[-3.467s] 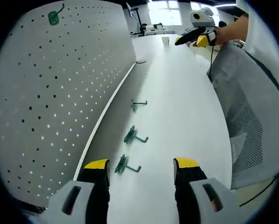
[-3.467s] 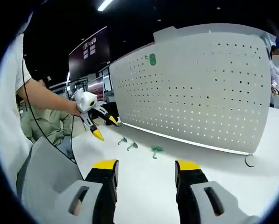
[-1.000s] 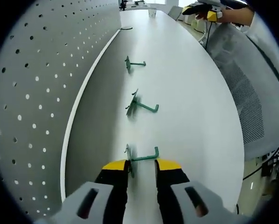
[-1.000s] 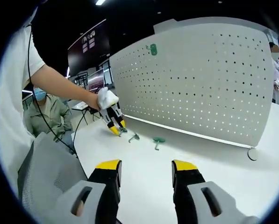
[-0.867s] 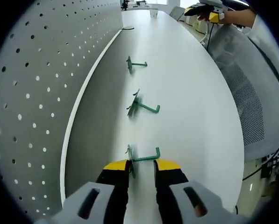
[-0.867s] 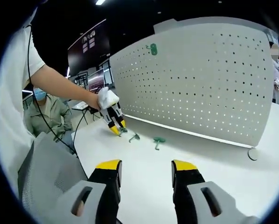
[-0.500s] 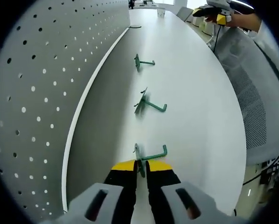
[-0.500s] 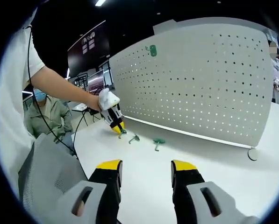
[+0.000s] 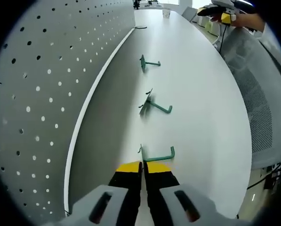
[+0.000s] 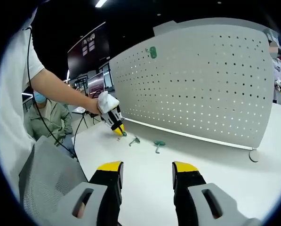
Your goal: Insert the hook assembly into the mounting plate slot until the hook locks in place.
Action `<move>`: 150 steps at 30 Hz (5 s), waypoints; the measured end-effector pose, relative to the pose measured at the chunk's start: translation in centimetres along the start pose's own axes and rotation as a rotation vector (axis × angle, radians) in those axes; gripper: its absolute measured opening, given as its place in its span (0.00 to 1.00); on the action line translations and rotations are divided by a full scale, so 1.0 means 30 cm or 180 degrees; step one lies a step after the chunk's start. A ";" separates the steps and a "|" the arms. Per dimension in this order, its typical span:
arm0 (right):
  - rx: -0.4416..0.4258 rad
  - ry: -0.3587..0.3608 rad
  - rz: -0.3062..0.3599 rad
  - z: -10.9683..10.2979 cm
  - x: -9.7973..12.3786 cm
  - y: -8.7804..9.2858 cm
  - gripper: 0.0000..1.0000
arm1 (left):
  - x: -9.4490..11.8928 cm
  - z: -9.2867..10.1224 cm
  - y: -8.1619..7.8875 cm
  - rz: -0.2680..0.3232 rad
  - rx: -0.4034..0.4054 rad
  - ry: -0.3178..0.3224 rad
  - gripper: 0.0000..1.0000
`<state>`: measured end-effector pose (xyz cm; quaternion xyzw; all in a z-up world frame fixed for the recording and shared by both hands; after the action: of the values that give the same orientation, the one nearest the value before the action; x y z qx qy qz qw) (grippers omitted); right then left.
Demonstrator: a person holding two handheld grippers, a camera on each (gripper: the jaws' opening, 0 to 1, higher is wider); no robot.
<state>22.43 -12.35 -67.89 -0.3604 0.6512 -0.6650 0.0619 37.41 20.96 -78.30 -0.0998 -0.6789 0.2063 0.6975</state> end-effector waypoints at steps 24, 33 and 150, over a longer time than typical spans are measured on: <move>0.0000 0.0034 0.0165 0.010 0.010 -0.031 0.40 | 0.127 0.021 -0.132 0.0982 0.0199 -0.0574 0.01; 0.0038 0.0025 0.0186 0.006 0.009 -0.035 0.41 | 0.172 0.050 -0.168 0.1235 0.0231 -0.0732 0.01; -0.0064 -0.0452 0.1396 -0.144 -0.005 -0.335 0.30 | 0.429 0.420 -0.584 0.3729 0.0845 -0.1812 0.02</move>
<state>24.01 -7.26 -58.33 -0.2567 0.7146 -0.6020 0.2471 27.52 8.97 -58.55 -0.3072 -0.6390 0.6515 0.2699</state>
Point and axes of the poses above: the point that each gripper's makers call its tool centre point, and the gripper's own axes: x roughly backward along the fingers, z roughly to its right, y roughly out of its underside, the point moved 5 cm from there along x, roughly backward along the fingers, and after that the axes turned 8 degrees about y, right-handed, at the moved point
